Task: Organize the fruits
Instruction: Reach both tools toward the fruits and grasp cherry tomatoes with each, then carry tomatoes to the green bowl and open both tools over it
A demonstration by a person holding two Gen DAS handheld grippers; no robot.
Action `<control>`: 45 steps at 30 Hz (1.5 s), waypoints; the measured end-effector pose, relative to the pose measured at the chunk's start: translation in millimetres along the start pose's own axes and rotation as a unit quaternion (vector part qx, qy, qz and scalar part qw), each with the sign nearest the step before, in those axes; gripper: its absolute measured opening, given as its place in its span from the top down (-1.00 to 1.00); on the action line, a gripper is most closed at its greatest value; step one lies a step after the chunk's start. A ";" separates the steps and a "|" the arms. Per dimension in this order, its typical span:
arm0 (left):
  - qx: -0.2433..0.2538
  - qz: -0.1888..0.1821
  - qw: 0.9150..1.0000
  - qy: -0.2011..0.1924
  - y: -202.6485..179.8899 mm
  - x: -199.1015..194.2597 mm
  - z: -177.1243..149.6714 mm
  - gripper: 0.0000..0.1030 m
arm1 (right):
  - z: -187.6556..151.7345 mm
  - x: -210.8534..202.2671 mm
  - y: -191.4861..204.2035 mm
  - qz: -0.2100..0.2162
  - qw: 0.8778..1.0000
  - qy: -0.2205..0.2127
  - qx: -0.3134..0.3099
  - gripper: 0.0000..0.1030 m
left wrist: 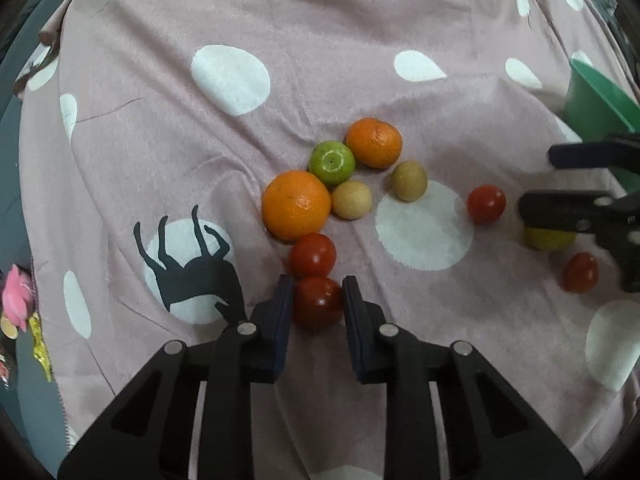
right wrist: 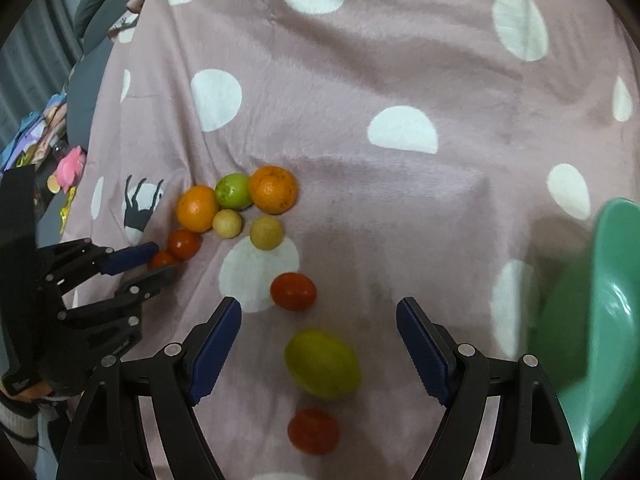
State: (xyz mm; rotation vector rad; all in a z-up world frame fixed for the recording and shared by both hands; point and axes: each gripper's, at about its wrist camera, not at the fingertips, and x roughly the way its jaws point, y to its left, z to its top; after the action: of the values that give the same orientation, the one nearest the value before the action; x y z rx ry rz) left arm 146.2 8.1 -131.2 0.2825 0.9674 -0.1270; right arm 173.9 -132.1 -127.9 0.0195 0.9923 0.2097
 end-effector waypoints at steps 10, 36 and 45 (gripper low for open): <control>-0.090 -0.110 0.989 -0.033 29.6 -24.0 -1.3 0.62 | 8.2 39.8 17.3 -0.020 0.998 0.041 -0.044 -0.26; -0.059 -0.087 0.994 -0.013 -1.9 -21.5 16.4 0.44 | 4.6 -24.3 30.9 0.006 0.998 -0.029 -0.055 0.40; -0.006 -0.142 0.986 -0.087 -67.9 -87.1 56.8 0.44 | -11.6 -99.3 -14.1 -0.007 0.993 -0.121 -0.009 0.39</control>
State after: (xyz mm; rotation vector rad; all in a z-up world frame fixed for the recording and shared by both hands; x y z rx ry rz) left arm 126.4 -75.2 -41.1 0.1192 0.8309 -0.3999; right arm 114.1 -165.2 -53.6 0.0215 0.7495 0.1984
